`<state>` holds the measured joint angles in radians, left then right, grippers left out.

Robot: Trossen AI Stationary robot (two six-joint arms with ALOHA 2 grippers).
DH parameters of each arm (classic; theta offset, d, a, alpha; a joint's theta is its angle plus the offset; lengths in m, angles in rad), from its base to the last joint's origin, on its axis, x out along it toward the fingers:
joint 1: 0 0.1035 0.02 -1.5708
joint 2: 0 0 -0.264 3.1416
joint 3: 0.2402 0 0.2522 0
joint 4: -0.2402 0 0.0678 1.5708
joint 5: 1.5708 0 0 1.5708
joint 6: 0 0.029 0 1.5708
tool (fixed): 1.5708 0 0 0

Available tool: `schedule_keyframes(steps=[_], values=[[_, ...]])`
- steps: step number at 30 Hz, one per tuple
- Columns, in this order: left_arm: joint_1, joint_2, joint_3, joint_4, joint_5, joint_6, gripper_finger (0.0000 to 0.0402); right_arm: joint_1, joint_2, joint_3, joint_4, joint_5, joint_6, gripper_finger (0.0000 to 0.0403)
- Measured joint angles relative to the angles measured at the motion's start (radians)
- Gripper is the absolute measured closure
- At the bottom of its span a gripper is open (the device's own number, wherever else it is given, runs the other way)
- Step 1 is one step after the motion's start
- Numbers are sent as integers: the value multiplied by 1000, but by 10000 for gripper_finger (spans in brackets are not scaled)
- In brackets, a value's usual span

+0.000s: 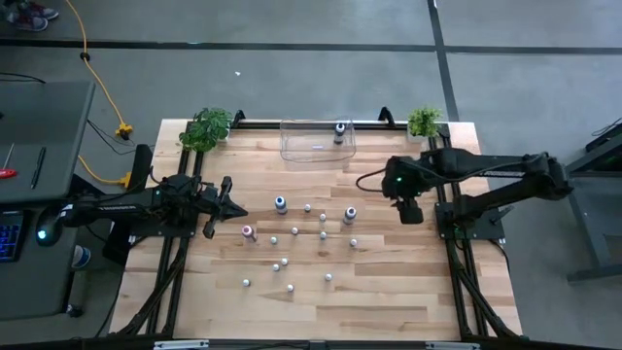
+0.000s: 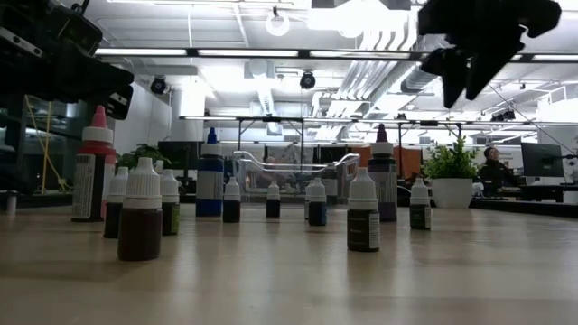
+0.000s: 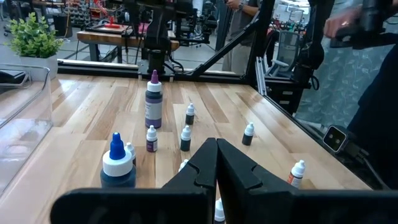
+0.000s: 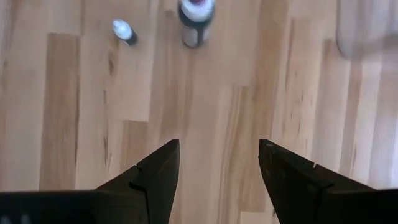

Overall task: Pick & Place food coloring
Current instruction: Put the large purple food coloring bottle into the transparent bin

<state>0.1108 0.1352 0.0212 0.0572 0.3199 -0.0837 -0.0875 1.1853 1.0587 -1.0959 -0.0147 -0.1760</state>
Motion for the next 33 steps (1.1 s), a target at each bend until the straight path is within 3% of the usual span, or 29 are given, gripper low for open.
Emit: schedule_keyframes(steps=[17, 25, 33], values=[[0, 0, 0, 0, 0, 0, 399, 30, 453, 334, -9, -27, -71, 194], [0, 0, 0, 0, 1, 0, 399, 64, 500, 331, 33, -52, -42, 194], [0, 0, 0, 0, 1, 0, 399, 77, 511, 269, 133, -9, 8, 194]])
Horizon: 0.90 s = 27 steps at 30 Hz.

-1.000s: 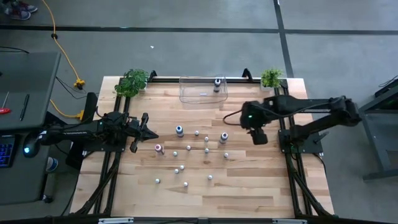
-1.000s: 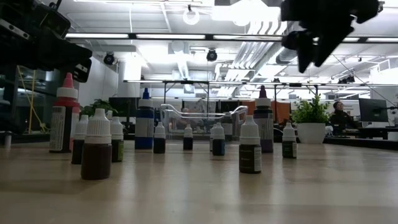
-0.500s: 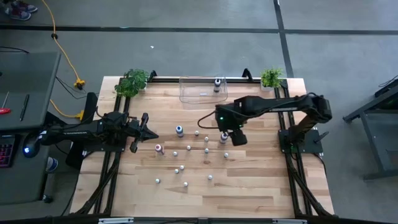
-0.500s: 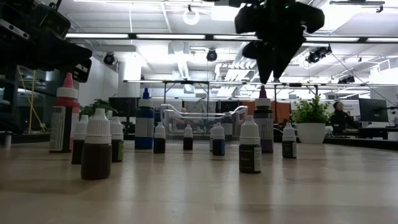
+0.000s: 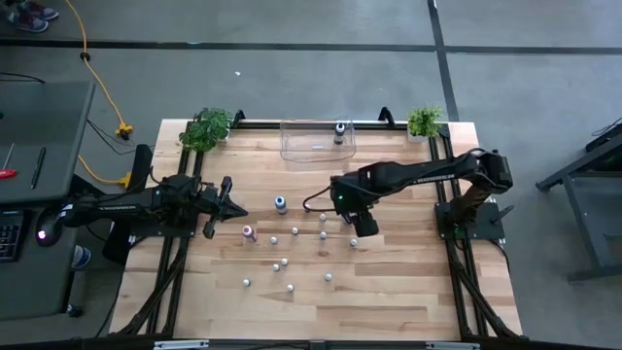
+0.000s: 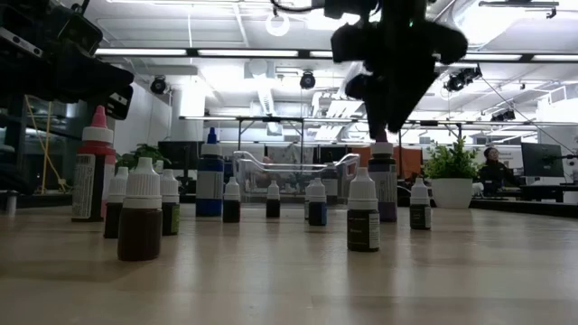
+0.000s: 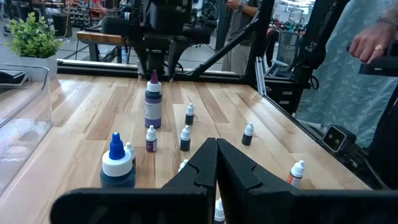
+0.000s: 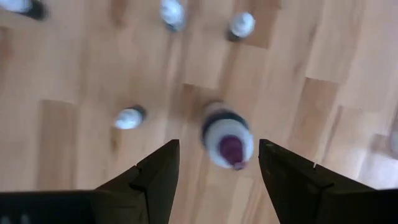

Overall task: Pick & Place food coloring
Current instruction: Put the large purple food coloring bottle into the transparent bin

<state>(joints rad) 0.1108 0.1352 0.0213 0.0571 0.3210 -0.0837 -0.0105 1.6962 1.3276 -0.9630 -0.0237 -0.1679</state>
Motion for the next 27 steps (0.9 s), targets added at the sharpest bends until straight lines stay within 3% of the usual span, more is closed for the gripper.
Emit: schedule_keyframes(steps=[18, 27], values=[[0, 0, 0, 0, 2, 0, 399, -2, 9, -55, 71, -10, 66, 197], [0, 0, 0, 0, 2, 0, 399, -3, 13, -55, 71, -10, 66, 236]])
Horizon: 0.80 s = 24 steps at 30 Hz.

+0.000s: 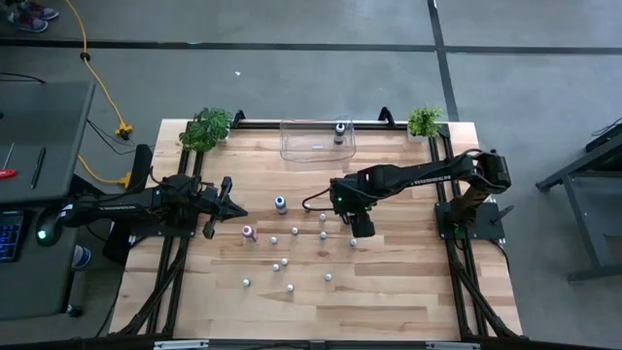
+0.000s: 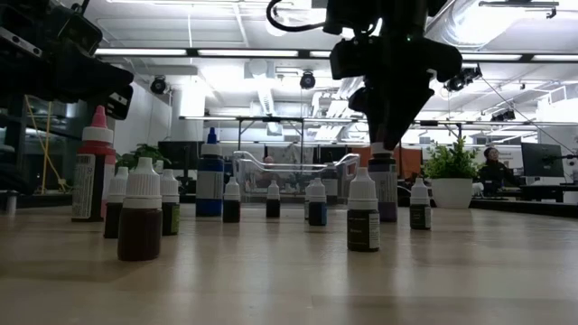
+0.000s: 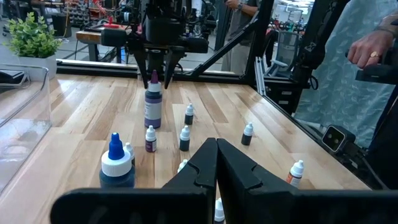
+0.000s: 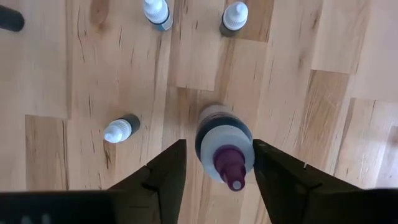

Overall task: Pick & Place food coloring
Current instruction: Put the large purple food coloring bottle into the transparent bin

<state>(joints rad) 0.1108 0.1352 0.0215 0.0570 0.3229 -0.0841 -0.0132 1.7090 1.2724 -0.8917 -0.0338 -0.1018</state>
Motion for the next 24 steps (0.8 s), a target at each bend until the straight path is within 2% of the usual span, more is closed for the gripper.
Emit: schedule_keyframes(steps=[10, 17, 24], values=[[0, 0, 0, 0, 0, 0, 399, 0, 12, 0, 7, 0, 1, 285], [0, 0, 0, 0, -1, 0, 399, 0, 7, 23, -6, 0, 34, 284], [0, 0, 0, 0, -3, 0, 399, -18, -2, 155, -108, 1, 38, 288]])
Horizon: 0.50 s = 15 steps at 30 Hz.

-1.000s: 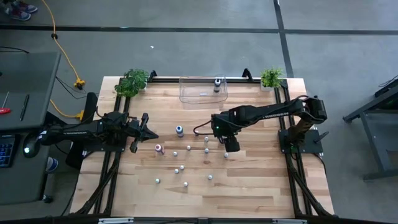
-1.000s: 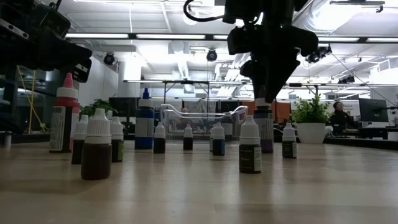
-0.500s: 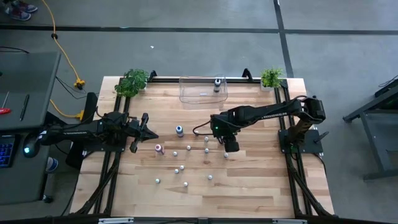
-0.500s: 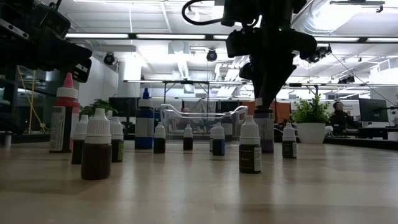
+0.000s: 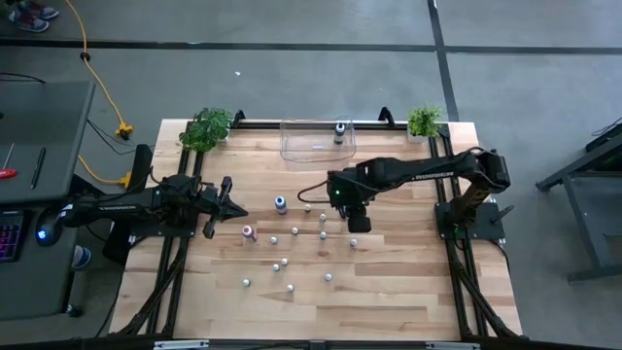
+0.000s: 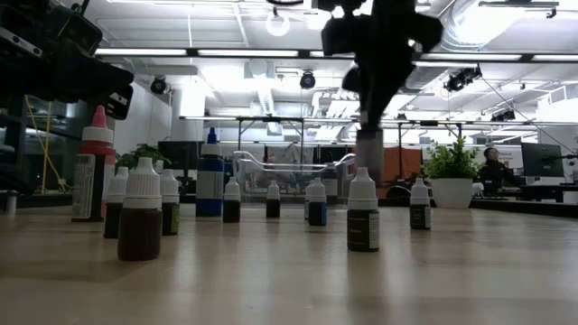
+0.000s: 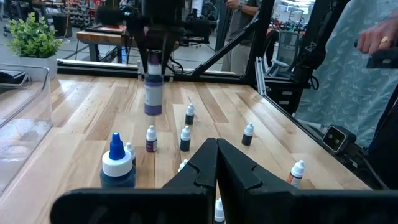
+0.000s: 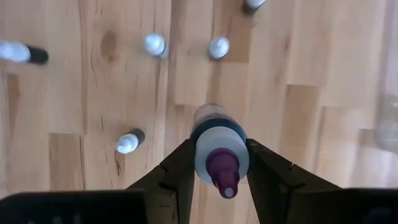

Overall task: Pick & Place food coloring
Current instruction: Put the large purple food coloring bottle into the transparent bin

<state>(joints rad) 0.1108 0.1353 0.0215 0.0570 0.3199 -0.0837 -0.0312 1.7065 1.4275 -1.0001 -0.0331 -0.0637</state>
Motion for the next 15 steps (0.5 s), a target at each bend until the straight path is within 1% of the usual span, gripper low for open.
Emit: schedule_keyframes(steps=[5, 9, 15], values=[[0, 0, 0, 0, 0, 0, 399, -20, 0, 134, -51, -4, 59, 286], [0, 0, 0, 0, 0, 0, 399, -30, -1, 237, -63, -31, 88, 288], [0, 0, 0, 0, 0, 0, 399, -33, -1, 346, -56, -39, 195, 286]])
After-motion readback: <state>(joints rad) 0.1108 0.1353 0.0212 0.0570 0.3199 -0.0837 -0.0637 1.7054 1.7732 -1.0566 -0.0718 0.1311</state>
